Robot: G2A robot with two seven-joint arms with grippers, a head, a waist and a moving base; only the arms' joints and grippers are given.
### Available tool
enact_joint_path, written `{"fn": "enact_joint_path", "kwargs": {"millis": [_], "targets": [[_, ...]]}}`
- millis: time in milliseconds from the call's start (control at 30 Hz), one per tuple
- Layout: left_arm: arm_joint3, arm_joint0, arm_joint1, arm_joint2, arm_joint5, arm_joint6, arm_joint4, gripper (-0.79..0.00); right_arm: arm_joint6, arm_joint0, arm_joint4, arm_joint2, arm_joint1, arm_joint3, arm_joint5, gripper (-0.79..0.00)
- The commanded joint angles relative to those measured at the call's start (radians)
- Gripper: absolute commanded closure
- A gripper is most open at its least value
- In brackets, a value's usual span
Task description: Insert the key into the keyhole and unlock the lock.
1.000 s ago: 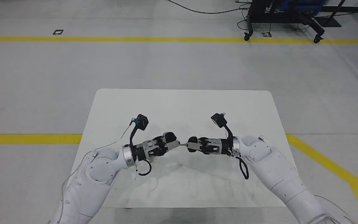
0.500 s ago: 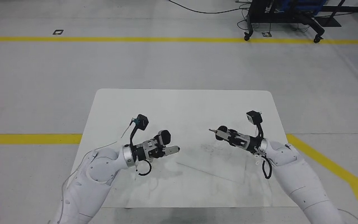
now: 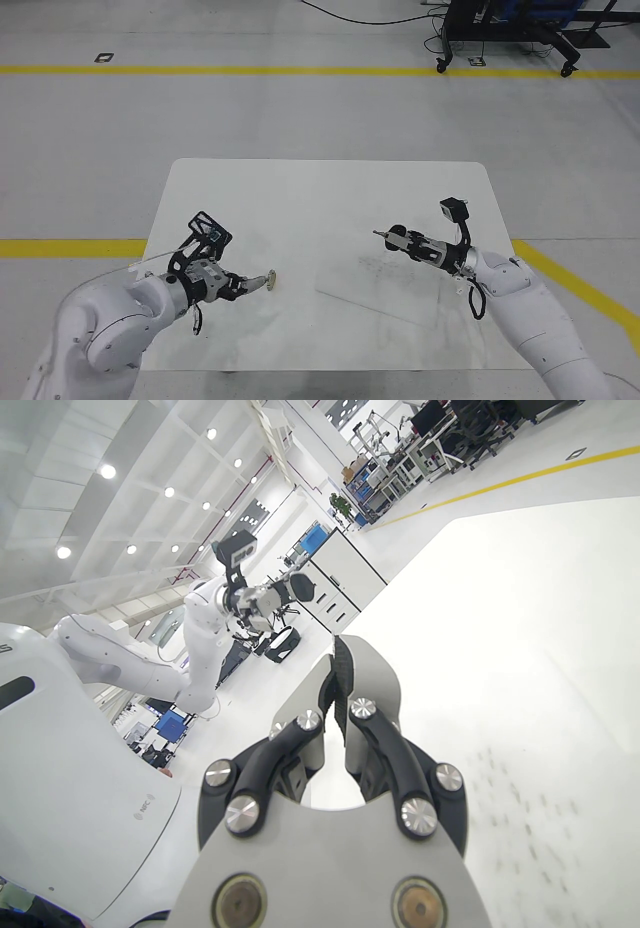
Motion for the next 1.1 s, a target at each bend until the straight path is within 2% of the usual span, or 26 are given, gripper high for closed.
{"fn": "enact_joint_path", "kwargs": {"millis": [0,167,300,400,500,633,1067], "targets": [[0.019,-0.005,-0.001,0.075,0.013,-0.039,0.073,-0.785,0.0,0.0,0.0,0.0,0.0,0.0,0.0,0.0],[0.111,-0.082,-0.009,0.21,0.047,-0.064,0.151,-0.785,0.0,0.0,0.0,0.0,0.0,0.0,0.0,0.0],[0.171,-0.147,-0.017,0.284,0.078,-0.073,0.196,-0.785,0.0,0.0,0.0,0.0,0.0,0.0,0.0,0.0],[0.21,-0.188,-0.024,0.323,0.102,-0.062,0.2,-0.699,0.0,0.0,0.0,0.0,0.0,0.0,0.0,0.0],[0.25,-0.225,-0.03,0.351,0.124,-0.052,0.204,-0.551,0.0,0.0,0.0,0.0,0.0,0.0,0.0,0.0],[0.278,-0.257,-0.035,0.377,0.14,-0.051,0.203,-0.391,0.0,0.0,0.0,0.0,0.0,0.0,0.0,0.0],[0.331,-0.323,-0.044,0.411,0.167,-0.069,0.186,-0.329,0.0,0.0,0.0,0.0,0.0,0.0,0.0,0.0]]}}
